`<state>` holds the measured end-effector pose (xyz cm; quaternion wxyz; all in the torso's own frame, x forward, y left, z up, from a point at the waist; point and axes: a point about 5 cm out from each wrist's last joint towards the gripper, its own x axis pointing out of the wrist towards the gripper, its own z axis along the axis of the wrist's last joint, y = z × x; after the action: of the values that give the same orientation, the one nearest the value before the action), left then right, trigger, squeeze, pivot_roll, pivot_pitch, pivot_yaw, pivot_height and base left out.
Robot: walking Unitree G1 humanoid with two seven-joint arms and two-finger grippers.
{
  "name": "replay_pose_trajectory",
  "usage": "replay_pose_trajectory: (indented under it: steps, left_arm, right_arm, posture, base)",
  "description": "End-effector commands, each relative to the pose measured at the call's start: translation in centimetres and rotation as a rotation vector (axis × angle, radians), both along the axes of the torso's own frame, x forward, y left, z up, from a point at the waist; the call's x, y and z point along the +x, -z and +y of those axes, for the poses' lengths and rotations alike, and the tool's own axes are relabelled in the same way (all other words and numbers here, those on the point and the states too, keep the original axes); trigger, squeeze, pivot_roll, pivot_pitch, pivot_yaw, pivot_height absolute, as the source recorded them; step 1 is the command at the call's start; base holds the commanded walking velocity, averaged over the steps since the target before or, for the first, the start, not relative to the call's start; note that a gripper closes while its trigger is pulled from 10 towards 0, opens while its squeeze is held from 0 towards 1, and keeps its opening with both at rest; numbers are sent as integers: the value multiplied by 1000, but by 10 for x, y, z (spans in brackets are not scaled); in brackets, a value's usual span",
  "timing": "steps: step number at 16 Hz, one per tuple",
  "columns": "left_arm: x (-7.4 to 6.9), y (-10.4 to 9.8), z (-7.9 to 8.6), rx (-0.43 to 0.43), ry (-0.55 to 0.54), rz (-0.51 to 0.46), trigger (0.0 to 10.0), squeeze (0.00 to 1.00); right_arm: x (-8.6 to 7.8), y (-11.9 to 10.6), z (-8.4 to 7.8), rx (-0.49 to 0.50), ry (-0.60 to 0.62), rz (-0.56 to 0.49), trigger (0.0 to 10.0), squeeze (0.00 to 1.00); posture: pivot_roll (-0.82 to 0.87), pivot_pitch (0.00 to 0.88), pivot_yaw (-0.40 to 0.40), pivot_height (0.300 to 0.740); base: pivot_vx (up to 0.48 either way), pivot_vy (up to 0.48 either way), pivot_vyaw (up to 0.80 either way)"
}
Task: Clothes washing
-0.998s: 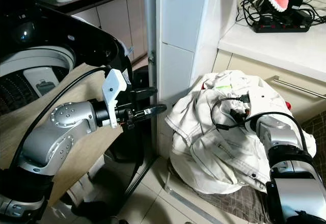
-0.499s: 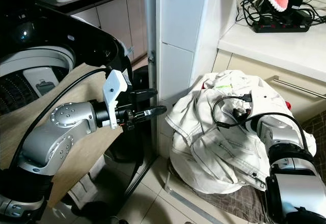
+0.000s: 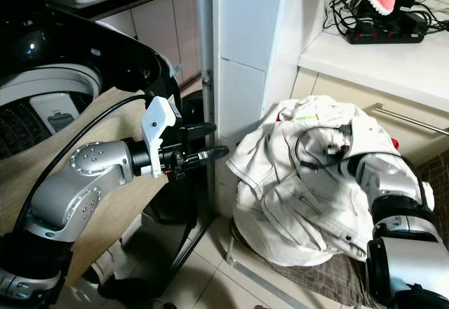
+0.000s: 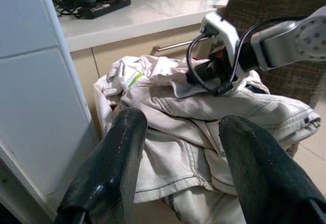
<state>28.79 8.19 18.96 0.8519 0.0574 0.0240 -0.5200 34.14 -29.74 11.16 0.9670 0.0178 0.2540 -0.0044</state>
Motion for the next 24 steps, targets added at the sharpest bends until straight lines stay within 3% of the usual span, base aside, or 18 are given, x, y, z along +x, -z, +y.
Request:
replay_pose_trajectory:
  steps: [1, 2, 3, 5, 7, 11, 13, 16, 17, 19, 22, 24]
  left_arm:
    - [4, -10, 3, -13, -40, -50, 10000, 0]
    - [6, -12, 4, -32, -68, -58, 10000, 0]
    - [6, -12, 4, -32, -68, -58, 10000, 0]
    - [17, -25, 6, -115, -165, -107, 10000, 0]
    - [21, -30, 5, -137, -185, -126, 10000, 0]
    - [17, -29, -5, -150, -154, -131, 10000, 0]
    - [13, -28, -16, -178, -120, -117, 10000, 0]
    - [9, -38, -33, -259, -71, -107, 10000, 0]
    - [7, -48, -41, -342, -52, -116, 10000, 0]
    - [6, -59, -46, -437, -50, -130, 10000, 0]
    - [6, -65, -46, -493, -48, -130, 10000, 0]
    - [2, -75, -43, -622, -17, -99, 10000, 0]
  right_arm:
    - [8, -32, -1, 7, -35, -112, 0, 0]
    - [8, -53, 6, 11, -106, -180, 0, 0]
    - [8, -53, 6, 11, -106, -180, 0, 0]
    - [-4, -118, 36, 168, -316, -387, 0, 0]
    - [-15, -140, 47, 126, -423, -438, 0, 0]
    - [-20, -168, 43, 54, -371, -516, 0, 0]
    - [-24, -185, 51, 148, -405, -561, 0, 0]
    - [-36, -207, 80, 308, -578, -634, 0, 0]
    - [-42, -223, 97, 406, -665, -692, 0, 0]
    - [-47, -241, 112, 515, -732, -750, 0, 0]
    - [-50, -253, 120, 603, -772, -783, 0, 0]
    - [-51, -250, 121, 655, -772, -760, 0, 0]
  posture:
    - [-100, 0, 35, 740]
    - [-103, 0, 34, 740]
    - [-103, 0, 34, 740]
    - [-114, 0, 35, 740]
    - [-114, 0, 35, 740]
    - [-127, 0, 38, 740]
    - [-120, 0, 29, 740]
    - [-119, 0, 27, 740]
    - [-122, 0, 30, 740]
    - [-126, 0, 29, 740]
    - [-127, 0, 26, 740]
    - [-124, 0, 19, 740]
  base:
    - [0, 0, 0]
    - [0, 0, 0]
    - [0, 0, 0]
    - [0, 0, 0]
    - [0, 0, 0]
    - [0, 0, 0]
    - [0, 0, 0]
    - [0, 0, 0]
    - [0, 0, 0]
    - [0, 0, 0]
    - [0, 0, 0]
    - [0, 0, 0]
